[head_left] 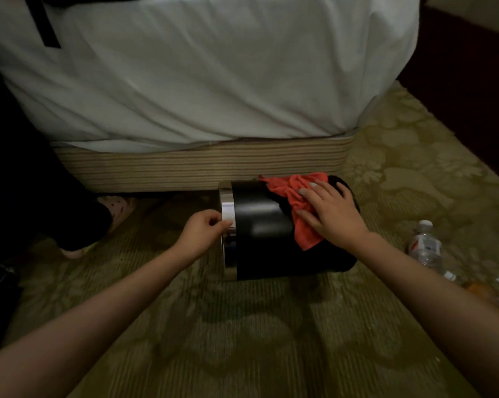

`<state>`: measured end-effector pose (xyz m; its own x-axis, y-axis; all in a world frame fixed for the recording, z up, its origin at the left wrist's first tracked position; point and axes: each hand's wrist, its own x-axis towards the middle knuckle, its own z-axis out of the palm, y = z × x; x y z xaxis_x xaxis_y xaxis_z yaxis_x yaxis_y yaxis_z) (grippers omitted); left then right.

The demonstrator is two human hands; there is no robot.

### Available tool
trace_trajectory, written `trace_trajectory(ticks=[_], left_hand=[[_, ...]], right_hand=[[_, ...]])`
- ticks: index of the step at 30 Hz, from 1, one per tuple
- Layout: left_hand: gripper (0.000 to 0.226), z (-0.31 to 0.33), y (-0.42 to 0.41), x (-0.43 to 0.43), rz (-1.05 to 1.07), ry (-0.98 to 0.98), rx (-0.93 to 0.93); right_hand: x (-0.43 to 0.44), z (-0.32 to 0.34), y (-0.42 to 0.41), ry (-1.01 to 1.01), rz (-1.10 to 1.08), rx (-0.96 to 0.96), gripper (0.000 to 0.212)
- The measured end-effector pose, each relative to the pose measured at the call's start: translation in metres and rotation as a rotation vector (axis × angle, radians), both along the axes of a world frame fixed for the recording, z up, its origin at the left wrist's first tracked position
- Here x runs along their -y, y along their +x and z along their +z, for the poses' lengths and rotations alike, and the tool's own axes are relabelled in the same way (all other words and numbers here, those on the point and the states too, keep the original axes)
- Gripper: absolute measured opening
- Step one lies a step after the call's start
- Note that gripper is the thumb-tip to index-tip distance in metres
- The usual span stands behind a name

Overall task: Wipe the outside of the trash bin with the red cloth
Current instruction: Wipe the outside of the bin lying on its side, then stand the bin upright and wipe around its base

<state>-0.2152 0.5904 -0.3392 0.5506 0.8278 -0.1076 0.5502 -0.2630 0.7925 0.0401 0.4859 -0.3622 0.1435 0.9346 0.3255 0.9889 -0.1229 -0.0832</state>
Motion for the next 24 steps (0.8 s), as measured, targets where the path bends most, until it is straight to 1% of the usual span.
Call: trace_trajectory(ticks=[6, 9, 10, 14, 18, 21, 24], left_hand=[[0.023, 0.025, 0.038, 0.016, -0.067, 0.096, 0.026], [0.019, 0.040, 0.066, 0.022, -0.081, 0.111, 0.026], [0.018, 0.046, 0.077, 0.022, -0.097, 0.129, 0.011], [0.025, 0.068, 0.127, 0.027, -0.188, 0.279, -0.090], [0.040, 0.082, 0.181, 0.045, -0.267, 0.400, -0.184], [0.038, 0.086, 0.223, 0.066, -0.340, 0.433, -0.209], [0.033, 0.090, 0.264, 0.088, -0.430, 0.461, -0.269]], right_hand=[[0.023, 0.002, 0.020, 0.073, -0.135, -0.125, 0.047], [0.039, 0.004, 0.037, 0.093, -0.166, -0.204, 0.049], [0.044, 0.004, 0.044, 0.101, -0.181, -0.228, 0.050], [0.059, 0.002, 0.070, 0.121, -0.280, -0.345, 0.055], [0.077, -0.016, 0.094, 0.188, -0.370, -0.495, 0.045], [0.092, -0.030, 0.107, 0.310, -0.433, -0.596, 0.038], [0.104, -0.036, 0.112, 0.423, -0.500, -0.645, 0.037]])
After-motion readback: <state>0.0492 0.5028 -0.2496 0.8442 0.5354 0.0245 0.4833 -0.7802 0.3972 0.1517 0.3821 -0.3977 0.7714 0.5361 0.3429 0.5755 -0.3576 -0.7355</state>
